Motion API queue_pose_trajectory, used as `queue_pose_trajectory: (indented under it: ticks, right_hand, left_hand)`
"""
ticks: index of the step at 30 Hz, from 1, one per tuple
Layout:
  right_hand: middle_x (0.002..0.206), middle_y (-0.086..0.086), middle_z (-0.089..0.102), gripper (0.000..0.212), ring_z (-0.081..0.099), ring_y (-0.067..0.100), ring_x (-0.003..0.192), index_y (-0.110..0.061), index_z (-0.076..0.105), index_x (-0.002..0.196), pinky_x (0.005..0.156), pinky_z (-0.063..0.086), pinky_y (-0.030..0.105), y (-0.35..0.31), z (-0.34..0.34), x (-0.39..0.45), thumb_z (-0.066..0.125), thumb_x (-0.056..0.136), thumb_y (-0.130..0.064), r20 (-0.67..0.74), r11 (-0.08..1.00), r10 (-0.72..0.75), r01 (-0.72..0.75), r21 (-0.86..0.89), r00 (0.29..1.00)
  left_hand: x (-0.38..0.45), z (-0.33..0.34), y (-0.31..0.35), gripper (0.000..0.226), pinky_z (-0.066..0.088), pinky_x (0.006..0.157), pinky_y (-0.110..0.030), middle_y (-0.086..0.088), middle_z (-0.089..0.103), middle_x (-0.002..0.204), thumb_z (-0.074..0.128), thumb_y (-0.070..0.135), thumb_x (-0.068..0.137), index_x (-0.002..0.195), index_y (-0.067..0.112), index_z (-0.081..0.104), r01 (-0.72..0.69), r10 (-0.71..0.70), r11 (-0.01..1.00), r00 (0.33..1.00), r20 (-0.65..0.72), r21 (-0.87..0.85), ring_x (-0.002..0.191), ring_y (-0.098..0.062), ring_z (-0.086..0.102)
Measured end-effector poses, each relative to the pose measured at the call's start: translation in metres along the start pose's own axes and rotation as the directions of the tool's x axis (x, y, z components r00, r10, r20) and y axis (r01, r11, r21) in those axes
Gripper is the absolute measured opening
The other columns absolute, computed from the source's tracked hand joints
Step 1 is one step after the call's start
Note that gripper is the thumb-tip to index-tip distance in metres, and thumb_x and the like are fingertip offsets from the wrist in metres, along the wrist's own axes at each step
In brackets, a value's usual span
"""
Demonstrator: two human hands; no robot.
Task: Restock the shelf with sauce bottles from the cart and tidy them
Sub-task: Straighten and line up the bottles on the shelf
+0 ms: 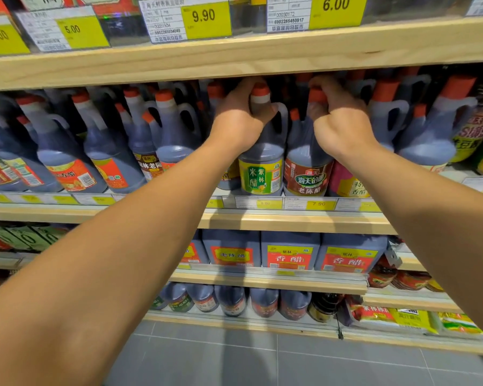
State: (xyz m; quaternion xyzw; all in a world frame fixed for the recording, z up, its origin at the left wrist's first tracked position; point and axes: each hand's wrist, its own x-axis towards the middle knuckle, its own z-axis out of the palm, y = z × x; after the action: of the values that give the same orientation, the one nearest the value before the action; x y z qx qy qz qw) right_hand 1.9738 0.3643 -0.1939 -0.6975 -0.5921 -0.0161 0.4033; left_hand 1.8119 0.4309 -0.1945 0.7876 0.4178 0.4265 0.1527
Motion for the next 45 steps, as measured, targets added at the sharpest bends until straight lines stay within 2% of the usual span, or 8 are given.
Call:
queue_pose_trajectory:
  ticks: [6,10,15,19,25,30,36,45]
  right_hand:
    - [0.122,0.020,0.057,0.048,0.051,0.045,0.110,-0.027,0.043,0.136,0.085,0.047,0.045,-0.007,-0.012,-0.011,0.048,0.089,-0.035,0.025,0.993,-0.008,0.010,-0.117,1.000]
    - [0.104,0.029,0.058,0.033,0.052,0.046,0.099,-0.002,0.056,0.100,0.084,0.041,0.047,-0.024,-0.014,-0.035,0.049,0.090,-0.033,-0.013,0.971,-0.007,0.003,-0.241,1.000]
    - [0.113,0.021,0.053,0.035,0.047,0.041,0.106,-0.008,0.052,0.118,0.090,0.037,0.047,-0.068,0.007,-0.049,0.053,0.089,-0.027,0.026,0.961,-0.196,0.197,-0.195,0.980]
    - [0.118,0.015,0.055,0.043,0.048,0.038,0.109,-0.014,0.051,0.129,0.093,0.038,0.045,-0.105,0.039,-0.053,0.056,0.087,-0.024,0.049,0.943,-0.309,0.313,-0.116,0.950]
    - [0.111,0.023,0.060,0.036,0.053,0.044,0.105,-0.008,0.054,0.120,0.087,0.041,0.046,-0.130,0.064,-0.038,0.050,0.093,-0.032,0.076,0.918,-0.189,0.203,-0.339,0.979]
    - [0.108,0.023,0.063,0.032,0.057,0.043,0.101,-0.007,0.059,0.111,0.068,0.035,0.037,-0.139,0.071,-0.020,0.049,0.093,-0.032,0.052,0.888,-0.109,0.121,-0.443,0.993]
    - [0.124,0.016,0.058,0.039,0.050,0.039,0.118,-0.019,0.050,0.126,0.108,0.030,0.043,-0.144,0.084,-0.003,0.052,0.087,-0.023,0.053,0.813,-0.133,0.140,-0.566,0.990]
    - [0.137,0.017,0.048,0.043,0.048,0.039,0.123,-0.011,0.043,0.134,0.094,0.042,0.042,-0.157,0.097,0.018,0.052,0.096,-0.029,0.140,0.876,0.136,-0.053,-0.479,0.981]
  left_hand:
    - [-0.016,-0.010,0.012,0.048,0.043,0.076,-0.023,-0.002,0.066,0.109,0.066,0.036,0.082,0.125,0.018,0.054,0.054,-0.053,0.994,0.999,-0.013,0.099,0.098,-0.021,0.059]
    - [-0.040,-0.049,-0.002,0.041,0.046,0.081,-0.035,-0.010,0.069,0.100,0.061,0.042,0.082,0.109,0.011,0.063,0.110,-0.075,0.944,0.990,-0.123,0.312,0.098,-0.029,0.060]
    - [-0.063,-0.103,-0.040,0.037,0.031,0.075,-0.032,-0.016,0.058,0.103,0.062,0.035,0.085,0.104,0.005,0.055,0.202,-0.124,0.867,0.973,-0.196,0.455,0.104,-0.035,0.051]
    - [-0.061,-0.122,-0.066,0.043,0.036,0.077,-0.036,-0.018,0.056,0.108,0.065,0.037,0.085,0.107,0.002,0.053,0.288,-0.220,0.865,0.954,-0.206,0.410,0.103,-0.034,0.052]
    - [-0.042,-0.119,-0.085,0.060,0.049,0.078,-0.039,-0.012,0.066,0.101,0.068,0.055,0.074,0.111,0.010,0.059,0.265,-0.226,0.909,0.962,-0.154,0.322,0.098,-0.032,0.059]
    - [-0.017,-0.108,-0.090,0.066,0.046,0.090,-0.030,-0.002,0.063,0.124,0.066,0.053,0.070,0.127,0.022,0.055,0.166,-0.149,0.974,0.982,-0.115,0.153,0.111,-0.024,0.059]
    - [0.001,-0.113,-0.101,0.050,0.041,0.086,-0.020,-0.003,0.064,0.121,0.074,0.031,0.076,0.121,0.015,0.059,0.148,-0.148,0.984,0.989,-0.002,0.104,0.110,-0.021,0.060]
    - [-0.002,-0.120,-0.113,0.046,0.046,0.088,-0.027,-0.003,0.065,0.117,0.073,0.028,0.077,0.119,0.015,0.059,0.088,-0.088,0.996,0.996,0.003,0.023,0.107,-0.022,0.060]
